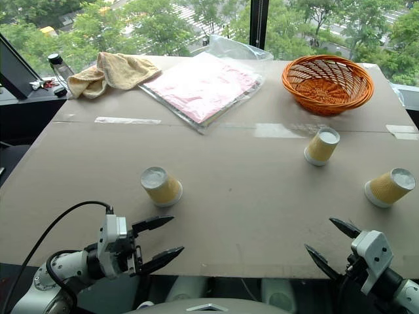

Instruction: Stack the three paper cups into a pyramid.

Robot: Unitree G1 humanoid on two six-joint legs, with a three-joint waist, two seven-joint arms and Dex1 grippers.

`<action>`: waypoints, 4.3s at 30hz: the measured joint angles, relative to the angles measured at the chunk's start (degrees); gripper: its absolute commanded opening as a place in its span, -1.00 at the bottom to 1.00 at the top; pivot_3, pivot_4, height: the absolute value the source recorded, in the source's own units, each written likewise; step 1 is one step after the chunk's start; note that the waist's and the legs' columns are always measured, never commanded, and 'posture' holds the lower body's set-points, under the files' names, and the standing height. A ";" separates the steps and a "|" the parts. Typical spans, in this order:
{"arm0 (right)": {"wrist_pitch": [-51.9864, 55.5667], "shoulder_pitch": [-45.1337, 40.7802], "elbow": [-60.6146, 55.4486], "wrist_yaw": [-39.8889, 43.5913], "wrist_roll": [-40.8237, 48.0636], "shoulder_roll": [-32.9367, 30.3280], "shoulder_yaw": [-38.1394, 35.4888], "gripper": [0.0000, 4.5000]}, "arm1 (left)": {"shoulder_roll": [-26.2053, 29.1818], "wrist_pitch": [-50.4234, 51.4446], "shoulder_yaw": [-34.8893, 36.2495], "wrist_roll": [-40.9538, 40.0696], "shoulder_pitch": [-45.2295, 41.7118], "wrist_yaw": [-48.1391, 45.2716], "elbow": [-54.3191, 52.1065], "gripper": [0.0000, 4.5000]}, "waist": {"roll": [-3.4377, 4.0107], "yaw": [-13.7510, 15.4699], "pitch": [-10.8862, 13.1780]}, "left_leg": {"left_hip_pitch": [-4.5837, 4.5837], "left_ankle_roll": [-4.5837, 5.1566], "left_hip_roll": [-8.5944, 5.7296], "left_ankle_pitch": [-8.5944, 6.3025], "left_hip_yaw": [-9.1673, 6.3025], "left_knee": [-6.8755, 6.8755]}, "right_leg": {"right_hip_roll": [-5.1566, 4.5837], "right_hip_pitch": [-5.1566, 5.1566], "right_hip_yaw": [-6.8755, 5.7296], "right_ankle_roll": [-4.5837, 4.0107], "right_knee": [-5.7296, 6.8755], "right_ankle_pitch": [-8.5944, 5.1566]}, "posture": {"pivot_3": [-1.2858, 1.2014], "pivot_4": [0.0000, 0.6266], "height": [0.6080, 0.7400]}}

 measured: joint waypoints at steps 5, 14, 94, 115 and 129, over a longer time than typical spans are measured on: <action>0.07 -5.69 -2.18 0.29 2.55 -0.04 3.60 0.98 | -2.46 0.53 2.91 -5.21 -0.16 -0.20 1.71 1.00 | 0.01 -0.73 0.01 | 0.06 0.00 0.10 0.00 0.07 0.00 | 0.04 0.00 0.01 0.00 0.01 0.01 | 0.03 -0.52 1.00; 7.51 -16.29 -12.05 2.52 11.31 -6.75 11.81 0.98 | -4.26 1.64 14.08 -10.03 1.06 2.18 10.29 1.00 | -0.10 0.16 -0.06 | -0.05 0.01 -0.10 0.00 -0.09 0.00 | 0.05 0.01 -0.16 -0.11 -0.03 0.03 | 0.03 -0.52 1.00; 26.08 -27.02 2.80 -41.13 -2.05 5.43 -12.19 1.00 | -2.09 29.44 -9.07 -15.16 -47.73 -5.03 -0.56 0.99 | 0.16 -0.72 -0.19 | -0.01 0.02 -0.08 0.02 -0.12 0.01 | 0.31 0.06 -0.08 -0.11 0.09 0.28 | 0.03 -0.52 1.00; 30.58 -30.27 -11.33 -25.12 21.44 -2.16 -10.47 -0.03 | -8.24 24.53 -2.42 -15.71 -42.96 7.73 0.49 1.00 | 0.38 -1.12 -0.09 | 0.05 0.02 0.14 0.02 -0.12 0.00 | 0.56 0.06 -0.02 -0.09 0.08 0.29 | 0.03 -0.52 1.00; 34.97 -51.49 -1.16 -23.69 6.98 -4.43 25.27 -0.03 | 4.98 20.64 13.63 -16.75 -21.45 -4.00 3.73 1.00 | 0.20 -0.24 0.00 | -0.16 0.01 0.04 0.01 -0.20 -0.02 | 0.51 -0.01 -0.01 -0.39 -0.07 0.16 | 0.03 -0.52 1.00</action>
